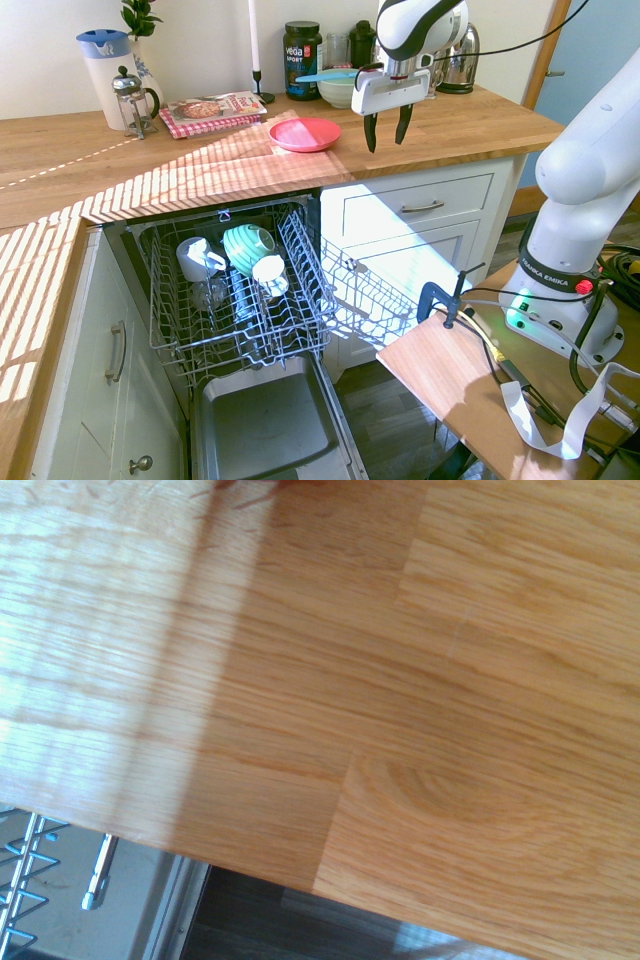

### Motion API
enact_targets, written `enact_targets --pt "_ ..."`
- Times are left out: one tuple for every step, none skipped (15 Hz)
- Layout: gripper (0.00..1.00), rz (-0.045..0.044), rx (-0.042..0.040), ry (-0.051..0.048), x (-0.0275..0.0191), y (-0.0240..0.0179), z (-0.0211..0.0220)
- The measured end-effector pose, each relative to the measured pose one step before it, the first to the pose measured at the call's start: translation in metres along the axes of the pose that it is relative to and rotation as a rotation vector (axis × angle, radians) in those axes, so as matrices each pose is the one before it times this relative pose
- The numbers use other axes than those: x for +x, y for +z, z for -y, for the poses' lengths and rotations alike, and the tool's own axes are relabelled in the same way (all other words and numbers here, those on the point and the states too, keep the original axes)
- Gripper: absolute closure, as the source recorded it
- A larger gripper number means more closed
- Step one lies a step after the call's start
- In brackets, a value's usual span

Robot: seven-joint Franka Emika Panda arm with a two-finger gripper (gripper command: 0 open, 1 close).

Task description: Put the plate in the dishwasher

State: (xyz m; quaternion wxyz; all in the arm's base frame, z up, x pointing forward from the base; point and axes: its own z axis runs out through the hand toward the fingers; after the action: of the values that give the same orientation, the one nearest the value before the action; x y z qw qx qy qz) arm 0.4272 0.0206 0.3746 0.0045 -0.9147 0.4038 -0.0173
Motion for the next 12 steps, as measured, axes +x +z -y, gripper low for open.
enact_targets --pt "0.00 0.00034 0.00016 -0.00066 0.00022 0.00007 -0.00017" --pt "0.00 -0.00111 0.01684 0.00974 0.00235 -0.00160 -0.00031" --pt "0.00 -0.00212 0.03746 0.02041 0.00657 -0.00344 -0.00089" --pt "0.00 -0.00183 0.03832 0.01974 0.00925 -0.00430 -0.00230" --pt "0.00 -0.00173 0.03642 0.01498 0.01087 -0.00353 -0.00282" --pt "0.00 -0.00292 0.04200 0.01507 0.01128 -0.00152 -0.00150" --pt "0.00 -0.00096 0.04282 0.01385 0.01089 0.00119 0.00153" --pt "0.00 -0.00109 0.04906 0.01834 0.01054 0.00362 0.00440" --pt "0.00 0.00140 0.05044 0.01540 0.01097 0.00684 0.00490" --pt "0.00 0.01132 0.03733 0.01321 0.00752 0.00877 0.00453" --pt "0.00 0.01539 0.03821 0.01470 0.00586 0.00925 0.00337" --pt "0.00 0.01586 0.03810 0.01170 0.00490 0.00937 0.00276"
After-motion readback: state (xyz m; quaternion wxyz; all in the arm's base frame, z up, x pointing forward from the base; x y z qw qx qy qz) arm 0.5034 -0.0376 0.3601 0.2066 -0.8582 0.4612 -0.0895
